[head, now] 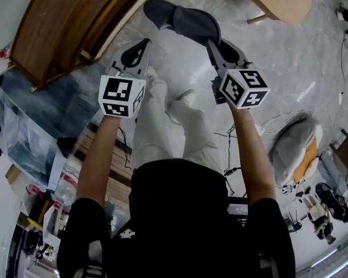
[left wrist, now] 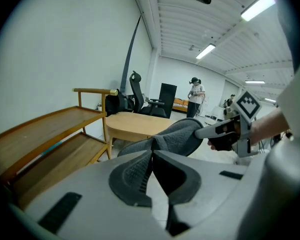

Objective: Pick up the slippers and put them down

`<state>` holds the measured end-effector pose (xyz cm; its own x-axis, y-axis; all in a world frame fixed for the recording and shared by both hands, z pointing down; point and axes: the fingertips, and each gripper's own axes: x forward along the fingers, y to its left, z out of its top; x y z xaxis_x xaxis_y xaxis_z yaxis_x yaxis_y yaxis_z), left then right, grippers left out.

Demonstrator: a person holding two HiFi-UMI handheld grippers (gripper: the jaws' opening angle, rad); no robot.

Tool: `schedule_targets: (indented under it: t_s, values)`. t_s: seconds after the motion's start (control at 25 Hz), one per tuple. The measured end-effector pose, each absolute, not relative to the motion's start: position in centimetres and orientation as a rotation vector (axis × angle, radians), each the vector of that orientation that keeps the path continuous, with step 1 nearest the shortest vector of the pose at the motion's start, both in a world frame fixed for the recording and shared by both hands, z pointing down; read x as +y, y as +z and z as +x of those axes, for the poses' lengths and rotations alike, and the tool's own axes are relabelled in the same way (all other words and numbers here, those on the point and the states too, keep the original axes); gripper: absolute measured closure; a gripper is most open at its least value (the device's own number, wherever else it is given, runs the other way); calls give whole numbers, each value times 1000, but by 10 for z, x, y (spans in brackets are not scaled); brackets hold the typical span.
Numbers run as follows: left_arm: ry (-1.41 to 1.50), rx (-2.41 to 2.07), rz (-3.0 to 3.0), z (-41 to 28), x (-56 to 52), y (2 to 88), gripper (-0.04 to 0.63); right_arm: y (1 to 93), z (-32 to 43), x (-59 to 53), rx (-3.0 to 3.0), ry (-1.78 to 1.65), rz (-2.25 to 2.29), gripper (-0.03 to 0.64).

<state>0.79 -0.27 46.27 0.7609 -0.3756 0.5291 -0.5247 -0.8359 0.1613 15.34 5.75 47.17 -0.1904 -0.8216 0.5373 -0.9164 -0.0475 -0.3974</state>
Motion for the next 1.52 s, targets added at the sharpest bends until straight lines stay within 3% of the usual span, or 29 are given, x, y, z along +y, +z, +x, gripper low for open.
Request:
schedule_targets:
  t_s: [0.64,1.52]
  values:
    - [806,-703,2521,-1,23,638,588,629,148,74,-2048,1170,1799,564]
    - [816,-746,2482,-2,-30,812,588,825,150,51,-2001,1286,1803,563]
